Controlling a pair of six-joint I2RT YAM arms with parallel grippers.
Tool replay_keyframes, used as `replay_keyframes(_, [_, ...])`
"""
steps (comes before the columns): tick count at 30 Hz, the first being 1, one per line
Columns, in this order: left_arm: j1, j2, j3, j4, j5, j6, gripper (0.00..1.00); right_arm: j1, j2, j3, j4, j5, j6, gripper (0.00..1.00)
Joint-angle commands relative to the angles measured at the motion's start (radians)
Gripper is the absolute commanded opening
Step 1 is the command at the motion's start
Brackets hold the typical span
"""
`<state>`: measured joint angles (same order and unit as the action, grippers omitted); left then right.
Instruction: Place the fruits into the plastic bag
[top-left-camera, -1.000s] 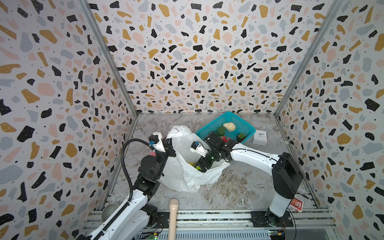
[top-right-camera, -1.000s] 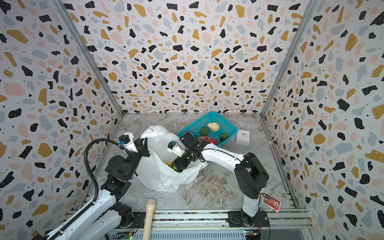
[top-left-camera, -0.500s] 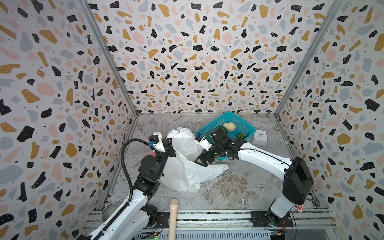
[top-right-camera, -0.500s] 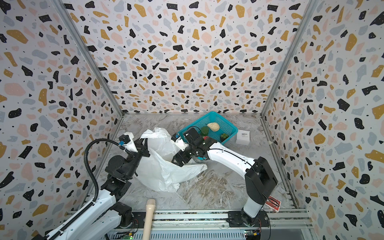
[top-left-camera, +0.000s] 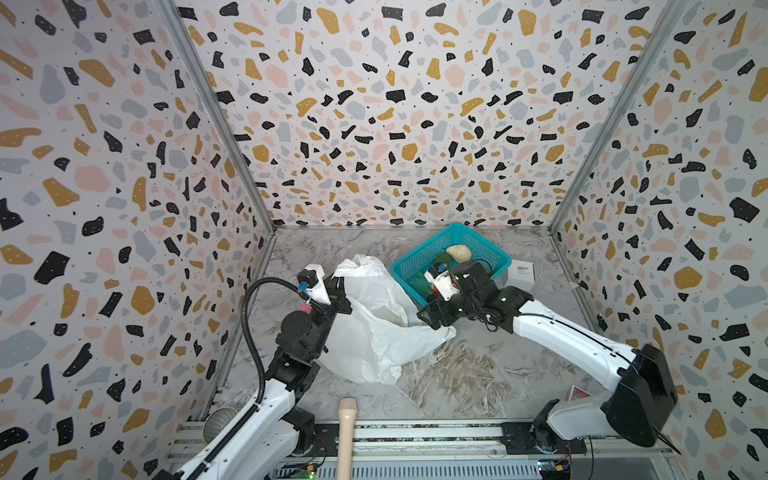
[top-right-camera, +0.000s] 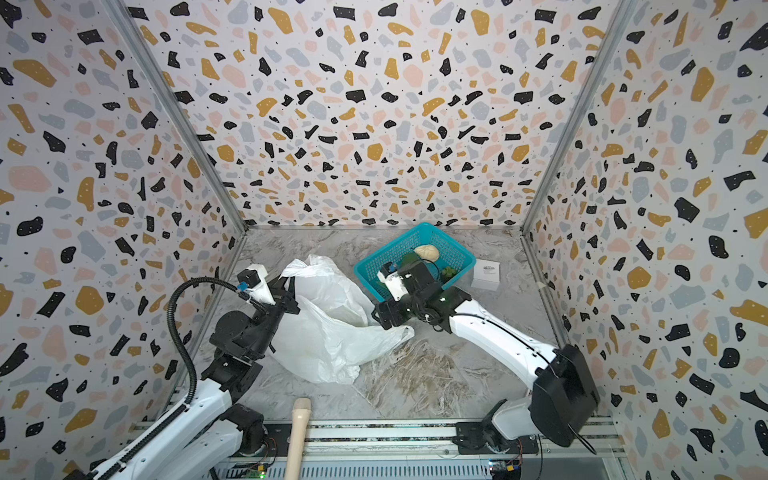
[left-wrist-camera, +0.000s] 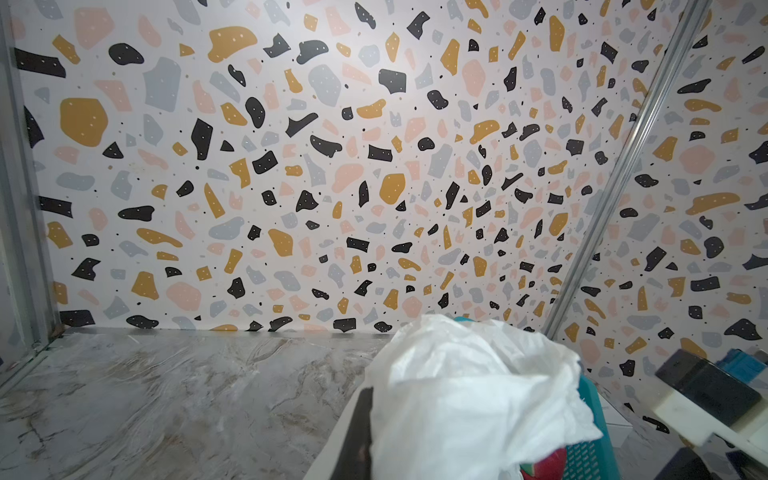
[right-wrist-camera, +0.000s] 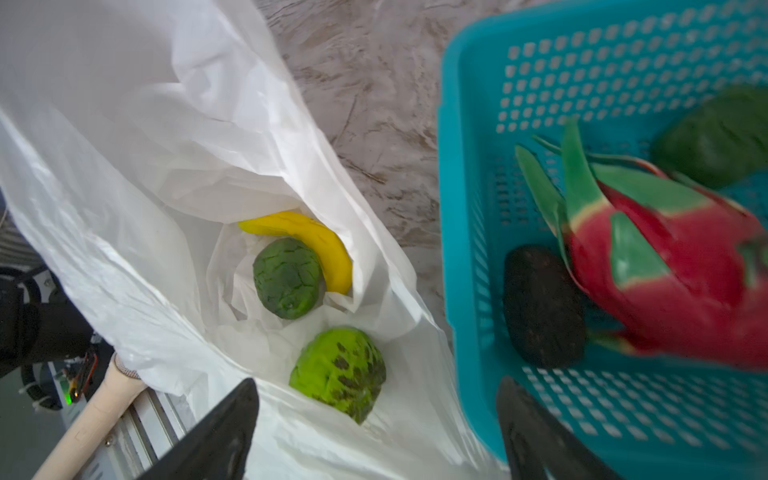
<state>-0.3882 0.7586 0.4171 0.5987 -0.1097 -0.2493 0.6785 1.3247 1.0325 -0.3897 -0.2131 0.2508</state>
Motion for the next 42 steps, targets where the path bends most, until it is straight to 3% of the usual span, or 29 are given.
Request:
replay_keyframes(1, [0.004, -0.010, 0.007, 0.039, 0.011, 0.014, 0.00, -0.071, -0.128, -0.101, -0.002, 0.041, 0.149, 0.87])
replay_keyframes(5, [0.003, -0.008, 0.005, 0.042, 0.018, 0.014, 0.00, -0.131, -0.251, -0.223, -0.006, 0.068, 0.190, 0.84])
replay_keyframes(8, [0.004, -0.007, 0.003, 0.043, 0.021, 0.012, 0.00, -0.154, -0.259, -0.269, -0.021, 0.049, 0.179, 0.77])
replay_keyframes(11, [0.004, -0.005, 0.005, 0.044, 0.021, 0.017, 0.00, -0.150, -0.226, -0.303, -0.012, -0.033, 0.141, 0.71])
replay_keyframes(16, [0.005, 0.005, 0.018, 0.036, 0.024, 0.024, 0.00, -0.138, -0.164, -0.320, 0.041, -0.145, 0.086, 0.70])
replay_keyframes(27, [0.003, 0.022, 0.028, 0.032, 0.030, 0.028, 0.00, -0.119, 0.036, -0.263, 0.162, -0.155, 0.036, 0.71])
replay_keyframes(32, [0.003, 0.028, 0.033, 0.030, 0.031, 0.031, 0.00, -0.113, 0.069, -0.250, 0.248, -0.146, 0.048, 0.64])
replay_keyframes(35, [0.005, 0.030, 0.033, 0.031, 0.031, 0.030, 0.00, -0.113, 0.074, -0.257, 0.295, -0.161, 0.049, 0.49])
replay_keyframes(38, [0.003, 0.031, 0.030, 0.033, 0.035, 0.025, 0.00, -0.111, 0.071, -0.267, 0.336, -0.192, 0.041, 0.28])
replay_keyframes(40, [0.003, 0.032, 0.030, 0.035, 0.035, 0.024, 0.00, -0.107, 0.062, -0.267, 0.342, -0.201, 0.034, 0.00])
replay_keyframes(42, [0.002, 0.032, 0.030, 0.036, 0.033, 0.023, 0.00, -0.100, 0.040, -0.271, 0.342, -0.200, 0.028, 0.00])
